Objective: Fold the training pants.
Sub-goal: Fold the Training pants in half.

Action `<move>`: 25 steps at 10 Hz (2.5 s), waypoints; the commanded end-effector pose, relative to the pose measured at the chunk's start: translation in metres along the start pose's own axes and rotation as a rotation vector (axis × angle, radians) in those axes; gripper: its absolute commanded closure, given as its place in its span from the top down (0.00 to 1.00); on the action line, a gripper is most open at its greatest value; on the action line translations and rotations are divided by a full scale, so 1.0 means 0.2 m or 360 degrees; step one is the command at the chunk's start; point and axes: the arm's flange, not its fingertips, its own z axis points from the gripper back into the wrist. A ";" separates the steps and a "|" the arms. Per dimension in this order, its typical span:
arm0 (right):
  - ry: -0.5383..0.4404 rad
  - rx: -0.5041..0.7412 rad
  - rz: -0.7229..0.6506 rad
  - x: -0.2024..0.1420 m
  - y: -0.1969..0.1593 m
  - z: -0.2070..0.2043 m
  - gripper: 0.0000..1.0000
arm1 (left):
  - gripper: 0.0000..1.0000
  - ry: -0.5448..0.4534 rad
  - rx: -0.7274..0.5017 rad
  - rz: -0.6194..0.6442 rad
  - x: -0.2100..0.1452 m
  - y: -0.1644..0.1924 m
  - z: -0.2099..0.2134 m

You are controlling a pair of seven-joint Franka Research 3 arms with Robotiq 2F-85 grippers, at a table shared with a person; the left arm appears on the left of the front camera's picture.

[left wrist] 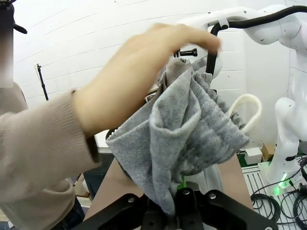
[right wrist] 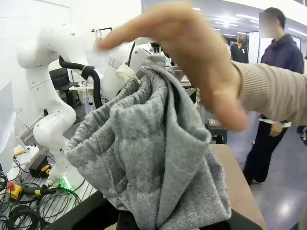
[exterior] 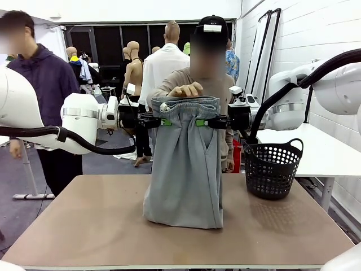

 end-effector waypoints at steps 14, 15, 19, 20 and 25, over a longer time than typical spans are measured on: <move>0.0004 -0.0006 0.0012 0.01 0.01 0.00 0.00 | 0.00 -0.0037 0.0019 -0.0027 0.00 -0.01 0.00; 0.0004 -0.0006 0.0012 0.01 0.01 0.00 0.00 | 0.00 -0.0037 0.0019 -0.0027 0.00 -0.01 0.00; 0.0004 -0.0006 0.0012 0.01 0.01 0.00 0.00 | 0.00 -0.0037 0.0019 -0.0027 0.00 -0.01 0.00; 0.0004 -0.0006 0.0012 0.01 0.01 0.00 0.00 | 0.00 -0.0037 0.0019 -0.0027 0.00 -0.01 0.00; 0.0004 -0.0006 0.0012 0.01 0.01 0.00 0.00 | 0.00 -0.0037 0.0019 -0.0027 0.00 -0.01 0.00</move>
